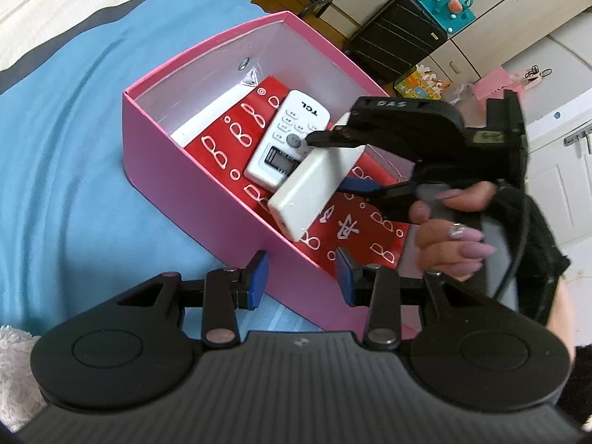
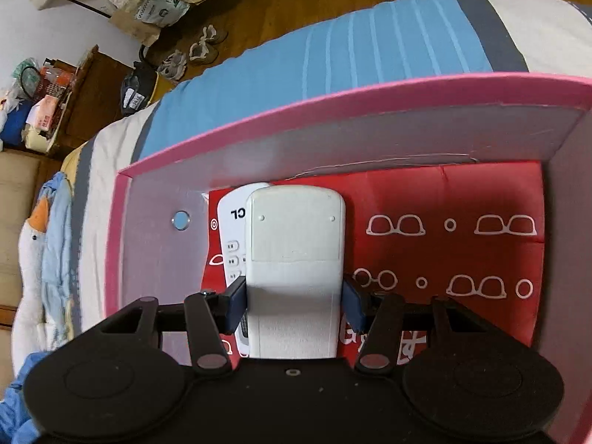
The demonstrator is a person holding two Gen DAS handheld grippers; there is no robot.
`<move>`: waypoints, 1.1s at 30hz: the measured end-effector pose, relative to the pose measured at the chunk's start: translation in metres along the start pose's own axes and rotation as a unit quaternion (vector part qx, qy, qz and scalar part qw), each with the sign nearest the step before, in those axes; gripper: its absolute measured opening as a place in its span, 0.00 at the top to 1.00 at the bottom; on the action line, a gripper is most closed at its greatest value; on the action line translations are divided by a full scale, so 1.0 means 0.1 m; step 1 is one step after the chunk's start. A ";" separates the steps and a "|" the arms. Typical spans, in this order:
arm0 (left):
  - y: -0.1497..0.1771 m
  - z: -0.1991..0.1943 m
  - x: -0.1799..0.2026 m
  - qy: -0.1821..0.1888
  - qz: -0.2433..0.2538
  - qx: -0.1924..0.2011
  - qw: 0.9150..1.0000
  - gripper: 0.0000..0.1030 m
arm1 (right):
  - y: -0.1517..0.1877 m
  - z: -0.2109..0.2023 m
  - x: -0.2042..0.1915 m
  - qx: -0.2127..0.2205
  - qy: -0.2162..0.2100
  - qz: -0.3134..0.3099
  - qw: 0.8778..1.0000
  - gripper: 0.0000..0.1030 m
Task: Organize rigid objects
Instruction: 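Place the plain white remote beside the TCL remote and open the right gripper, then return the right tool to the chargers and grasp a small white plug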
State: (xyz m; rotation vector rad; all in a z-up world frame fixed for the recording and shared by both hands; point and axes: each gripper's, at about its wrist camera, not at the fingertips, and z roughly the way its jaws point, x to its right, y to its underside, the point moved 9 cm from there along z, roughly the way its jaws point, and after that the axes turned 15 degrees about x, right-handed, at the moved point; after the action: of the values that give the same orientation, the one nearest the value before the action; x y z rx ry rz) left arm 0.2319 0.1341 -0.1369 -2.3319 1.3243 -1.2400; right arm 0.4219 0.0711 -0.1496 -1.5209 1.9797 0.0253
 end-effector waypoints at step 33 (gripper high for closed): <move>0.01 0.01 0.04 -0.011 0.013 0.007 1.000 0.63 | -0.15 -1.45 -0.14 0.188 -0.089 -0.186 0.960 0.26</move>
State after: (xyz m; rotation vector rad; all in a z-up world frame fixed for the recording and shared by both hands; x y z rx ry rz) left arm 0.2333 0.1302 -0.1354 -2.3044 1.3300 -1.2094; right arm 0.3693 0.0233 -0.0220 -1.5465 1.4342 -0.3415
